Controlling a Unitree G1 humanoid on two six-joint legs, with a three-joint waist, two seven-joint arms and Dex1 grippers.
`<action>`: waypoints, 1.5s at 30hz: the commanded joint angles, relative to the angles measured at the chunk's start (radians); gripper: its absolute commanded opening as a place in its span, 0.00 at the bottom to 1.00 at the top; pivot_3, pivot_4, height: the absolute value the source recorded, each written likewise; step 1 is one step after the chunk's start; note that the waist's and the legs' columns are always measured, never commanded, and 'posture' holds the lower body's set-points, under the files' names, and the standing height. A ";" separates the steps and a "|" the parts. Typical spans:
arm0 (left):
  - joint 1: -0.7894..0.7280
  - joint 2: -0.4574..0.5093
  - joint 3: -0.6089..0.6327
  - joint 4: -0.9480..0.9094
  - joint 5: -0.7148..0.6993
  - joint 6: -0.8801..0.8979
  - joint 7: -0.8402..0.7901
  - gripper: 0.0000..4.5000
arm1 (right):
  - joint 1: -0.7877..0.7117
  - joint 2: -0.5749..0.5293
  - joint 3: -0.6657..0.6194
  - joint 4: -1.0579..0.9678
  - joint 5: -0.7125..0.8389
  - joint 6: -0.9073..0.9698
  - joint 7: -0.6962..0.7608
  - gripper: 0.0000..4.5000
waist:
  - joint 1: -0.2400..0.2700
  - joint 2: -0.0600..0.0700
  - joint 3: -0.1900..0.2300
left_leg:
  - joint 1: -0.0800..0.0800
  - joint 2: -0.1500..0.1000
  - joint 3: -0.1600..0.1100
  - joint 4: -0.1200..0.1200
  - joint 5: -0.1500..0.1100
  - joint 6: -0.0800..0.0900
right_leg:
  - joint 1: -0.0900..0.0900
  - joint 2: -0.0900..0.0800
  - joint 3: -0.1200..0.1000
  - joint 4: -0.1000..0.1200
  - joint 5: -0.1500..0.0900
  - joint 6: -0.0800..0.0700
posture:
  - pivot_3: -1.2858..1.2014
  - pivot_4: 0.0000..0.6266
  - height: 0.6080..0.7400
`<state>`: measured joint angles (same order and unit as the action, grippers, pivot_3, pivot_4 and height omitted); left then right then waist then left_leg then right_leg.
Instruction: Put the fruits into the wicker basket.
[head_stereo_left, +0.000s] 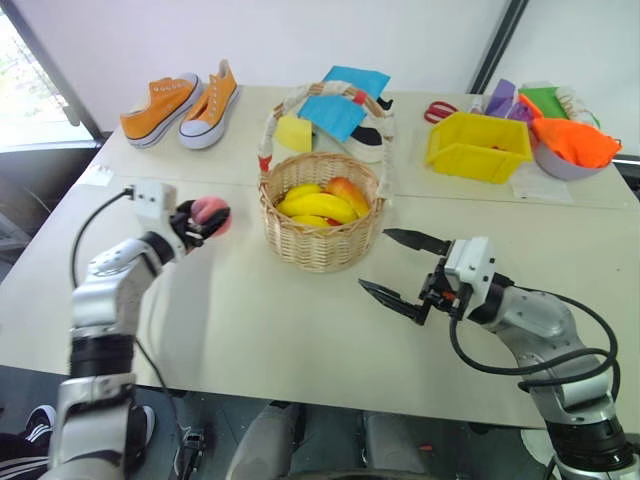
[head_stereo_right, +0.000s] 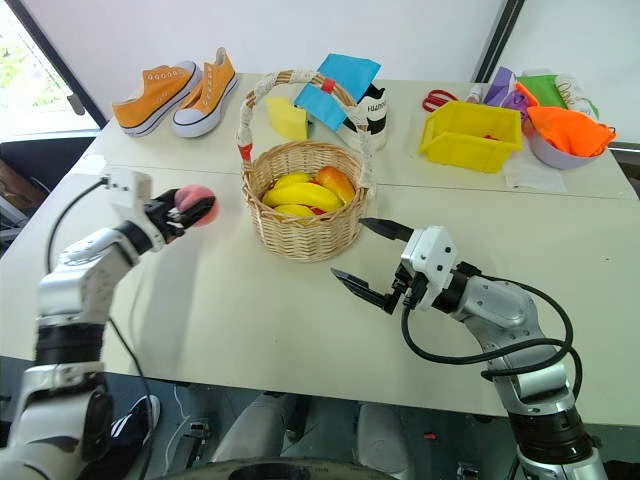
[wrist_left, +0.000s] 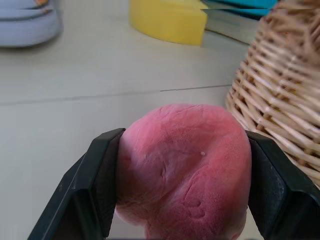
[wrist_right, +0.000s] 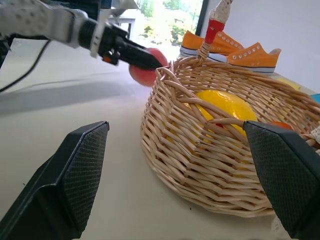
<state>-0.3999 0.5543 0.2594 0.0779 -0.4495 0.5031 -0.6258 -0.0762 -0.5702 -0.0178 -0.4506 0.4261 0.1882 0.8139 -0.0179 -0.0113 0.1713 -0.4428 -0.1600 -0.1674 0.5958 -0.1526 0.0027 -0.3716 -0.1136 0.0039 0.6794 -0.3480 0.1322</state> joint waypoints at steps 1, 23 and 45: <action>0.085 0.082 0.098 -0.232 -0.227 0.126 -0.163 0.65 | -0.015 -0.002 -0.032 -0.002 0.017 -0.024 0.007 1.00 | 0.000 0.000 0.000 | 0.000 0.000 0.000 0.000 0.000 0.000 | 0.000 0.000 0.000 0.000 0.000 0.000 | 0.52 0.24 1.00; -0.284 -0.237 -0.215 -0.177 -0.079 0.077 0.176 0.99 | -0.059 0.033 -0.070 0.085 -0.040 -0.104 -0.078 1.00 | 0.001 -0.001 0.000 | 0.000 0.000 0.002 -0.001 0.001 0.000 | 0.002 0.001 0.002 0.001 0.000 0.000 | 0.52 0.24 1.00; 0.380 0.129 0.256 -0.487 -0.361 0.040 -0.290 0.99 | -0.192 0.237 -0.037 0.020 -0.031 0.137 -0.417 1.00 | 0.002 0.000 0.000 | 0.001 0.001 0.004 -0.004 0.001 -0.001 | -0.004 0.001 0.006 0.002 -0.001 -0.003 | 0.52 0.24 1.00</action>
<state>-0.0486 0.6698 0.4485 -0.4125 -0.7953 0.5870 -0.8492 -0.2464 -0.3544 -0.0633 -0.3634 0.3857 0.2889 0.4534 -0.0158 -0.0109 0.1713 -0.4419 -0.1585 -0.1636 0.5920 -0.1521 0.0018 -0.3752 -0.1121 0.0102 0.6815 -0.3502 0.1281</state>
